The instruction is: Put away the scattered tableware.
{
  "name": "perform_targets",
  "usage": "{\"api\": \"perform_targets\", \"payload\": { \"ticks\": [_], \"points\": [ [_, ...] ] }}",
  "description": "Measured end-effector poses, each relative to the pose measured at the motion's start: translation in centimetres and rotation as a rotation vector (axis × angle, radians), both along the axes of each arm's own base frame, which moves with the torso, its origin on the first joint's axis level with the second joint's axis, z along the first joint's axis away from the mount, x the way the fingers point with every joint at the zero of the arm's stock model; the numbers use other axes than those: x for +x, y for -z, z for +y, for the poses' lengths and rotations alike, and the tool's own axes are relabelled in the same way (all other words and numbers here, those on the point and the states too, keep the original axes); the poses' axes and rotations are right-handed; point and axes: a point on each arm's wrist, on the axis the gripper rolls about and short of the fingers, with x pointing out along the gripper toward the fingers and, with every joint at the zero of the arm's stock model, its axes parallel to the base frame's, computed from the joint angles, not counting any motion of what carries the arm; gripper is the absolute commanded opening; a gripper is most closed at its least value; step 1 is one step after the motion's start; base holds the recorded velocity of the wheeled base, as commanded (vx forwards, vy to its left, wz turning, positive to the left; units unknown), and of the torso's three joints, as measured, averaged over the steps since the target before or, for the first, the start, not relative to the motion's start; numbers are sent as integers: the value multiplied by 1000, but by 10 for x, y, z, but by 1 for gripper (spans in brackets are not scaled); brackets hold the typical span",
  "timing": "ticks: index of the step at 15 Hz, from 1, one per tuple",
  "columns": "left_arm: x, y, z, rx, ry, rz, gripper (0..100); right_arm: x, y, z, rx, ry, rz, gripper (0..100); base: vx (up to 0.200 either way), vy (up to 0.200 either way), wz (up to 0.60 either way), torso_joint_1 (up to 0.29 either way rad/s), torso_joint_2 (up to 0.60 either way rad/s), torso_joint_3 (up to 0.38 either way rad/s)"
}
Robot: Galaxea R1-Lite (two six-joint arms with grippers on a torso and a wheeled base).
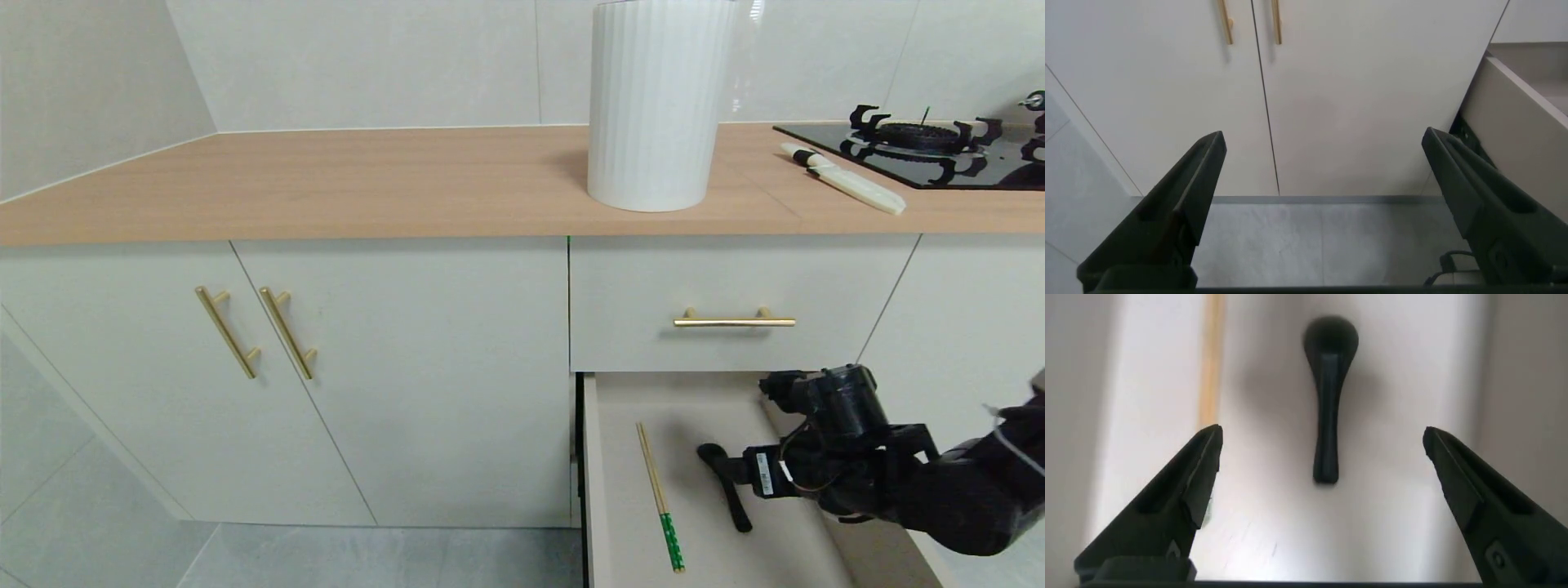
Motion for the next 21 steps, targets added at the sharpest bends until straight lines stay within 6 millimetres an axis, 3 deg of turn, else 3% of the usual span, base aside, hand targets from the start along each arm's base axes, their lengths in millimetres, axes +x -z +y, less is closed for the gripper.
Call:
{"api": "perform_targets", "payload": {
  "ticks": [5,9,14,21],
  "points": [
    [0,0,0,-1,0,0,100,-52,-73,-1,-11,-89,9,100,0,0,0,0,0,0],
    [0,0,0,-1,0,0,100,-77,-105,0,-4,-142,-17,100,-200,0,0,18,-1,1],
    [0,0,0,-1,0,0,100,-92,-109,-2,-47,-197,12,100,-200,0,0,1,-1,3],
    [0,0,0,-1,0,0,100,-132,-97,0,-219,-423,256,100,0,0,0,0,0,0]
  ]
}}
